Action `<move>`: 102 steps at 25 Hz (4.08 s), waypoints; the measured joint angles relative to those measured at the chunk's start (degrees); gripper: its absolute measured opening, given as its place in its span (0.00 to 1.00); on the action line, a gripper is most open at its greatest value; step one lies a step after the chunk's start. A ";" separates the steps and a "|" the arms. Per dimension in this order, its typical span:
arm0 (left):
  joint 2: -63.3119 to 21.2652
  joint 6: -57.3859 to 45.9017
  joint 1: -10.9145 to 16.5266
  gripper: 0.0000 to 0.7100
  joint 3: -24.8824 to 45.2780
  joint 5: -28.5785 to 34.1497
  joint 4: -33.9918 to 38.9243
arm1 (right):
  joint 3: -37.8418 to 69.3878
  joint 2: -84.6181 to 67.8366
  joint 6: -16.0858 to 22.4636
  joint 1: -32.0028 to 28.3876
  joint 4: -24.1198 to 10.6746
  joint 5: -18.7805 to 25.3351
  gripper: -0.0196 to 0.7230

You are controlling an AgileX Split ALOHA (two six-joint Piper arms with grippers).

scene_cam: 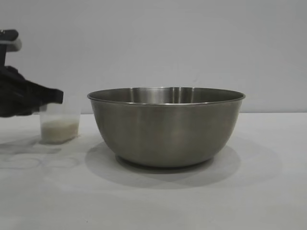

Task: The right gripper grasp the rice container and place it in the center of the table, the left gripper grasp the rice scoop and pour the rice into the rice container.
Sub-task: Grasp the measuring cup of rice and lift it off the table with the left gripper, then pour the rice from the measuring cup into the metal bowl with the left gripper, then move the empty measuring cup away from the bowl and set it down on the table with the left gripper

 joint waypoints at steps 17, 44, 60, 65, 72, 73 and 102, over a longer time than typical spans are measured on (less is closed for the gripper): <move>-4.56 34.15 -2.00 0.00 -7.66 0.00 24.19 | 0.00 0.00 0.09 0.00 0.00 0.00 0.39; -4.56 70.18 -6.80 0.00 -17.01 13.06 53.80 | 0.00 0.00 0.09 0.00 0.00 0.00 0.39; -4.56 75.78 -9.08 0.00 -20.63 18.19 59.52 | 0.00 0.00 0.09 0.00 0.00 0.00 0.39; -4.56 76.95 -9.69 0.00 -21.10 19.68 60.04 | 0.00 0.00 0.09 0.00 0.00 0.00 0.39; -4.56 51.01 -9.69 0.00 -21.10 19.92 55.98 | 0.00 0.00 0.09 0.00 0.00 0.00 0.39; -4.56 45.51 -9.56 0.00 -21.10 19.76 55.23 | 0.00 0.00 0.09 0.00 0.00 0.00 0.39; -1.63 -16.63 10.73 0.00 6.40 -0.30 14.64 | 0.00 0.00 0.09 0.00 0.00 0.00 0.39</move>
